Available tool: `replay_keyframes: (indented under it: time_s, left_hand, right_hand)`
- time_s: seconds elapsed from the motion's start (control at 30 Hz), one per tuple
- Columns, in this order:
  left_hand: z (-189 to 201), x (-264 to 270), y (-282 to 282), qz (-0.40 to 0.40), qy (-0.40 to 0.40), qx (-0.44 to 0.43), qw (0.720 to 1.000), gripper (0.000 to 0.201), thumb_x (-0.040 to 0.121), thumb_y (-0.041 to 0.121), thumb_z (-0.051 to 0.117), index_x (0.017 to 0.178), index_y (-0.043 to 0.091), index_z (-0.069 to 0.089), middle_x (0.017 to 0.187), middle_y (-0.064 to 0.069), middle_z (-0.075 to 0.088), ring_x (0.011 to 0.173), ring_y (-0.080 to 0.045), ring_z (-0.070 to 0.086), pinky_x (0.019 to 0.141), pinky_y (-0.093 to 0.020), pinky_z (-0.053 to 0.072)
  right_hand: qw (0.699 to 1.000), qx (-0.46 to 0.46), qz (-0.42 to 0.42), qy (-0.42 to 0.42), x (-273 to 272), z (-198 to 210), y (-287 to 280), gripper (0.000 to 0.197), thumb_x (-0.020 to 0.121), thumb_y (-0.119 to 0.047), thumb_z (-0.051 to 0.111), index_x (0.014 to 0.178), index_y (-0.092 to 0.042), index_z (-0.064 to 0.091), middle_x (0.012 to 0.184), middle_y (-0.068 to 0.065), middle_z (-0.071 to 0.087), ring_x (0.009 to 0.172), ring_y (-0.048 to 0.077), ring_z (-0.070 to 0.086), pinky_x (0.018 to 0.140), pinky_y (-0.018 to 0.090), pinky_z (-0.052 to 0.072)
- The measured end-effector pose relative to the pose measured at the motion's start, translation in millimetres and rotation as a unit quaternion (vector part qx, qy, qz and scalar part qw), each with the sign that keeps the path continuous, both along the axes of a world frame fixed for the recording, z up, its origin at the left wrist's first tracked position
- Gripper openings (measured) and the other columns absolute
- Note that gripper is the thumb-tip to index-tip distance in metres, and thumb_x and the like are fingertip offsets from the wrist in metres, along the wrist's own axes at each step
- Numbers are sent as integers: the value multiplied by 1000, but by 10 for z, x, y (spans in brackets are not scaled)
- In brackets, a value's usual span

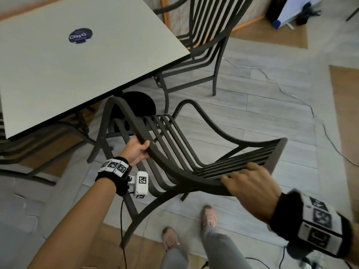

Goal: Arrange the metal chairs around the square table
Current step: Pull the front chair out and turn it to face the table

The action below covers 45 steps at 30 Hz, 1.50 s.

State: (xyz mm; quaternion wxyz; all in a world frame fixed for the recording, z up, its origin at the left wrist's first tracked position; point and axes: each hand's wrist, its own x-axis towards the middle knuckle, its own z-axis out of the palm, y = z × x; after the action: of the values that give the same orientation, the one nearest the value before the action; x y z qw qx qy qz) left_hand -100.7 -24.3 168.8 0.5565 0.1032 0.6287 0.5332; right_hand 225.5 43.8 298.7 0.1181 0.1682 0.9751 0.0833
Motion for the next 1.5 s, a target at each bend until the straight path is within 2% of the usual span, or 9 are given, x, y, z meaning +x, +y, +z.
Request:
replay_keyframes:
  time_s: [0.13, 0.27, 0.47, 0.63, 0.87, 1.03, 1.17, 1.33, 1.5]
  left_hand:
    - [37, -186, -367, 29, 15, -12, 999, 25, 93, -9, 37, 106, 9, 49, 89, -10, 58, 73, -22, 72, 62, -40, 61]
    - [37, -376, -720, 41, 23, -44, 998, 32, 93, -10, 36, 116, 8, 48, 103, -13, 56, 102, -36, 58, 86, -60, 52]
    - [64, -527, -1134, 76, 65, -101, 990, 44, 91, -14, 30, 132, 1, 39, 107, -22, 49, 109, -43, 54, 77, -59, 52]
    - [32, -678, -1538, 98, 89, -126, 983, 40, 92, -15, 26, 121, 6, 44, 93, -16, 56, 81, -37, 62, 91, -69, 42]
    - [35, -734, -1855, 123, 94, -159, 975, 30, 97, -3, 31, 118, 15, 44, 101, -9, 61, 65, -29, 72, 87, -57, 47]
    - [117, -729, -1814, 123, 98, -224, 962, 43, 94, -9, 29, 133, 4, 39, 114, -17, 53, 75, -33, 60, 70, -51, 48]
    - [118, -753, -1838, 101, 91, -248, 959, 43, 92, -13, 32, 133, -2, 40, 121, -17, 49, 97, -40, 60, 85, -51, 45]
    - [45, -829, -1864, 107, 110, -223, 963, 37, 87, -19, 31, 110, 4, 48, 107, -14, 56, 86, -34, 63, 80, -48, 48]
    - [-168, -978, -1841, 67, 110, -232, 964, 31, 84, -15, 32, 99, 3, 52, 90, -17, 63, 62, -19, 71, 67, -39, 54]
  right_hand:
    - [999, 10, 27, 17, -286, 46, -414, 3, 59, -17, 64, 60, -18, 66, 37, -1, 54, 32, 14, 53, 43, 21, 38]
    - [998, 15, 52, 32, -535, 86, -833, 15, 64, -18, 57, 62, -12, 70, 34, -1, 51, 28, 13, 48, 42, 22, 27]
    - [988, -49, 143, 9, -779, 93, -1370, 18, 60, -22, 77, 54, -13, 62, 43, -2, 48, 32, 14, 39, 45, 26, 30]
    - [962, -111, 223, 112, -741, 139, -1471, 31, 89, -17, 35, 110, -17, 58, 82, -2, 62, 62, 18, 59, 64, 33, 48]
    - [963, -231, 91, -101, -275, -415, -426, 42, 86, -28, 52, 127, -29, 43, 123, -3, 57, 109, 20, 58, 89, 41, 46]
    - [944, -296, -81, -120, -130, -638, 92, 34, 75, -23, 63, 107, -35, 60, 96, -15, 59, 95, 16, 61, 77, 27, 46]
    - [947, -288, -102, -103, -96, -727, 81, 28, 75, -21, 63, 100, -34, 62, 63, -18, 46, 72, 12, 51, 61, 22, 33]
    - [975, -218, -23, -48, -38, -661, 170, 47, 45, -17, 80, 84, -39, 65, 44, -5, 51, 45, 18, 49, 49, 25, 32]
    - [981, -194, 10, 2, -205, -285, 143, 38, 35, -19, 75, 71, -32, 72, 38, -8, 56, 32, 18, 49, 59, 5, 12]
